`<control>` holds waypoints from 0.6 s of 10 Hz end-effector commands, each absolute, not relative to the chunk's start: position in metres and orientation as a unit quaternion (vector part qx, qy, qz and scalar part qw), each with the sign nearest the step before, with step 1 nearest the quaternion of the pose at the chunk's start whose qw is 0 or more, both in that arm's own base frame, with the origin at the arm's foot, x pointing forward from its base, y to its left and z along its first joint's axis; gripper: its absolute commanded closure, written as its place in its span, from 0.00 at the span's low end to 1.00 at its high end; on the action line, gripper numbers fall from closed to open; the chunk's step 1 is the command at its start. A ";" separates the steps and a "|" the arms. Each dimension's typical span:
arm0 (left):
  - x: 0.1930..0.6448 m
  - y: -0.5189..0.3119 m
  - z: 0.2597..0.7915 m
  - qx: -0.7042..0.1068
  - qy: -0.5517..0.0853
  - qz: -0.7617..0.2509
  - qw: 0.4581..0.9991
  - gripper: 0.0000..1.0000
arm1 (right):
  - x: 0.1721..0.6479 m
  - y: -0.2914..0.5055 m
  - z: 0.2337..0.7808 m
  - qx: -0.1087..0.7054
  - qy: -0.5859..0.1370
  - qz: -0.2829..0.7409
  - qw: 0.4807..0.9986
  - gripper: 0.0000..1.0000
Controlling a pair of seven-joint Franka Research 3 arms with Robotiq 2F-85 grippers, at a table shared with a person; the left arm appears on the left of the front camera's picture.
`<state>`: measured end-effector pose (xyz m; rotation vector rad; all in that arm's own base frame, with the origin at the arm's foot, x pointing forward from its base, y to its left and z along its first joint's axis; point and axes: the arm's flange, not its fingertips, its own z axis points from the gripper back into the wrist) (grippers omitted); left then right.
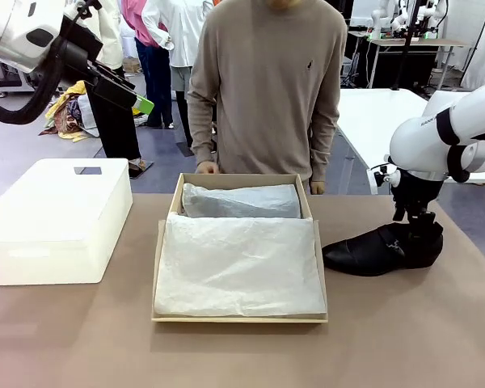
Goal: Pack the shoes into the box.
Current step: Place the other shoe of the Shoes into the Shoes Box.
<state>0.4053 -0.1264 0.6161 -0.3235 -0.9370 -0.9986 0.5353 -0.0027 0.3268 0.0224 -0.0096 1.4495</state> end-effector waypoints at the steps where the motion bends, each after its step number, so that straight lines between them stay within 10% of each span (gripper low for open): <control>1: 0.408 -0.124 0.614 -0.157 -0.435 -0.466 0.754 0.00 | 0.535 -0.006 0.323 0.018 -0.016 0.673 0.739 0.13; 6: 0.408 -0.124 0.614 -0.157 -0.435 -0.466 0.754 0.00 | 0.538 -0.008 0.317 0.051 -0.006 0.666 0.744 0.99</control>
